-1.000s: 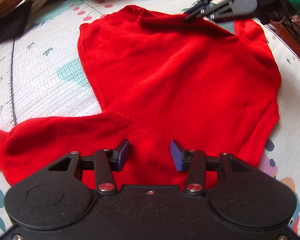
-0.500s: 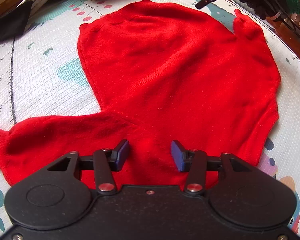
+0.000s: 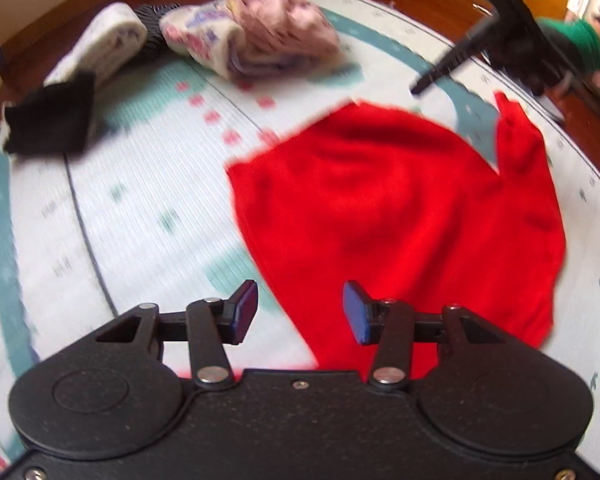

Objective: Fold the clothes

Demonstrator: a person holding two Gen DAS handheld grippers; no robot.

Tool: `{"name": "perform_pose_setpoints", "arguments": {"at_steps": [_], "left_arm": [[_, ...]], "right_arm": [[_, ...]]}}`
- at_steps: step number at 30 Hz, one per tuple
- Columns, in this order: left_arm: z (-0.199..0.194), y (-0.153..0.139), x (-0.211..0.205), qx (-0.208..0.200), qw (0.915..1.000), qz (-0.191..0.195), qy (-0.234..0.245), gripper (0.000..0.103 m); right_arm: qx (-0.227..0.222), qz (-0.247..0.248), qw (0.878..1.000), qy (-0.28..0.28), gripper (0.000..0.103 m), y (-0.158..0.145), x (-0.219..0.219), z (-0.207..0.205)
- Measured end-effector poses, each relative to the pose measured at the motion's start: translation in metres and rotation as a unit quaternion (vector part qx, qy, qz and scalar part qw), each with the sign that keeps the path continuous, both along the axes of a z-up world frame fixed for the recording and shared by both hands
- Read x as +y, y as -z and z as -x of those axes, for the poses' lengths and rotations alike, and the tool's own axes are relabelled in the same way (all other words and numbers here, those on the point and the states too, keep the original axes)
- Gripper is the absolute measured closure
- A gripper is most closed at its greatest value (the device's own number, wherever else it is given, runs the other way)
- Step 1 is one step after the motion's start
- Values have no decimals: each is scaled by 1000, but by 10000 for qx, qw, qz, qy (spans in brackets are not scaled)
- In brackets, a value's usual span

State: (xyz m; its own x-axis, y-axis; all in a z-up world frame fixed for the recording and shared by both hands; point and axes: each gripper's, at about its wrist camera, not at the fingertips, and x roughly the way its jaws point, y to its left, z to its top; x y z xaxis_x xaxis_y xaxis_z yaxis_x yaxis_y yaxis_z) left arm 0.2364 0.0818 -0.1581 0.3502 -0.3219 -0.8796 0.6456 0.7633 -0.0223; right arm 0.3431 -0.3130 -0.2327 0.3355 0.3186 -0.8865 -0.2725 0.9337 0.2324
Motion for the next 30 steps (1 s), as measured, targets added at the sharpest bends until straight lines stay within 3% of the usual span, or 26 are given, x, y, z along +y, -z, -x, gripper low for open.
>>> {"name": "perform_pose_setpoints", "arguments": {"at_steps": [3, 6, 8, 10, 13, 15, 21, 26, 30], "left_arm": [[-55, 2, -6, 102, 9998, -79, -167, 57], [-96, 28, -10, 250, 9980, -108, -568, 57], [-109, 46, -9, 274, 9961, 67, -840, 58], [-112, 60, -4, 340, 9929, 392, -1070, 57], [-113, 80, 6, 557, 9841, 883, -1436, 57], [-114, 91, 9, 742, 9783, 1014, -1646, 58], [-116, 105, 9, 948, 9699, 1255, -1858, 59], [-119, 110, -3, 945, 9728, 1146, -1777, 64], [-119, 113, -4, 853, 9735, 1094, -1820, 74]], "right_arm": [[196, -322, 9991, 205, 65, 12, -3, -13], [213, -765, 9953, 551, 61, 24, -8, -16], [173, -1111, 9897, 883, 57, 31, -14, -16], [172, -1413, 9836, 1112, 57, 37, -19, -16], [242, -1401, 9841, 1064, 57, 46, -13, -18], [275, -1434, 9847, 954, 57, 49, -7, -17], [217, -1586, 9815, 1047, 57, 52, -2, -14], [70, -1515, 9809, 1215, 57, 50, -12, -10], [148, -1750, 9763, 1262, 56, 55, -20, -9]]}}
